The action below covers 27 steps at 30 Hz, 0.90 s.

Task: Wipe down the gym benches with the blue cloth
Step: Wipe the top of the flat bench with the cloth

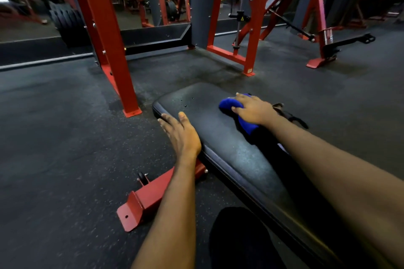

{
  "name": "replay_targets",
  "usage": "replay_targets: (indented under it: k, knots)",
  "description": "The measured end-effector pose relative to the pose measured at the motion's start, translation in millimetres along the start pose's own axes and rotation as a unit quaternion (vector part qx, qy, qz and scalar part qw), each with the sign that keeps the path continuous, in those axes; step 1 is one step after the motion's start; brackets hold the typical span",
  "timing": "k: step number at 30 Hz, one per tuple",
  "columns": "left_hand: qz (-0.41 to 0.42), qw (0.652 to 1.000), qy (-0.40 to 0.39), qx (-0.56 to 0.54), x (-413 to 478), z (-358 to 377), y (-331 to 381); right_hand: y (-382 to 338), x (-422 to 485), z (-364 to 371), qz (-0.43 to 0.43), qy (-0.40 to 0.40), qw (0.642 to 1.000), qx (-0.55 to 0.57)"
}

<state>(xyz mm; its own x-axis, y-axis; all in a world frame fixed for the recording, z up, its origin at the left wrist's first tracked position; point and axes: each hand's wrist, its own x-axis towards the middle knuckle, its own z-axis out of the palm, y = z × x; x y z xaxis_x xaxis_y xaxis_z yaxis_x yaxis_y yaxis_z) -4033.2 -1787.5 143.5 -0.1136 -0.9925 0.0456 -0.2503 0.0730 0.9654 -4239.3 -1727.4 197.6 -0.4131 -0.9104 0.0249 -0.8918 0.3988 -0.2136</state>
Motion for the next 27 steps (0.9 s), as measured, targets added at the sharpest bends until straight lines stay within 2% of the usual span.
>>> replay_targets:
  k: [1, 3, 5, 6, 7, 9, 11, 12, 14, 16, 18, 19, 21, 24, 25, 27]
  knots:
    - [0.000, 1.000, -0.006, -0.001, 0, -1, 0, -8, -9, 0, -0.016, 0.009, 1.000, -0.009]
    - [0.008, 1.000, -0.015, -0.004, -1, -3, -2, -8, -39, 4, -0.121, 0.027, 0.992, -0.002]
    - [0.021, 0.999, -0.032, -0.002, -1, -6, -5, 8, -72, 4, -0.219, 0.001, 0.975, 0.047]
    - [0.026, 0.999, -0.040, -0.001, -1, -7, -8, 18, -76, 1, -0.234, -0.016, 0.970, 0.056]
    - [0.029, 0.998, -0.049, 0.000, -1, -8, -10, 28, -69, 0, -0.218, -0.018, 0.974, 0.056]
    - [0.029, 0.998, -0.061, 0.007, 0, -11, -10, 35, -41, -3, -0.114, -0.008, 0.992, 0.047]
    - [0.027, 0.997, -0.065, 0.011, 1, -10, -9, 21, -15, -2, -0.031, 0.003, 0.999, 0.022]
    - [0.024, 0.997, -0.068, 0.011, 1, -12, -9, 9, -11, 2, -0.017, 0.004, 1.000, 0.010]
    - [0.024, 0.997, -0.076, 0.012, 0, -14, -9, -13, -28, 7, -0.060, 0.023, 0.998, -0.001]
    - [0.032, 0.996, -0.083, 0.006, -1, -19, -13, -24, -68, 8, -0.171, 0.030, 0.984, 0.033]
    - [0.043, 0.995, -0.087, -0.016, -1, -27, -17, -22, -110, 6, -0.271, -0.002, 0.960, 0.073]
    - [0.040, 0.995, -0.082, -0.034, 1, -32, -19, -17, -117, 4, -0.289, -0.018, 0.954, 0.082]
    - [0.026, 0.995, -0.070, -0.064, 6, -43, -22, -12, -100, 3, -0.239, -0.010, 0.968, 0.076]
    - [0.014, 0.994, -0.091, -0.063, 22, -58, -22, -39, -50, 7, -0.092, -0.004, 0.996, 0.002]
    - [0.010, 0.993, -0.099, -0.058, 26, -60, -22, -50, -43, 12, -0.081, 0.006, 0.997, -0.007]
    - [0.012, 0.994, -0.103, -0.046, 29, -62, -22, -62, -56, 15, -0.140, 0.025, 0.990, -0.008]
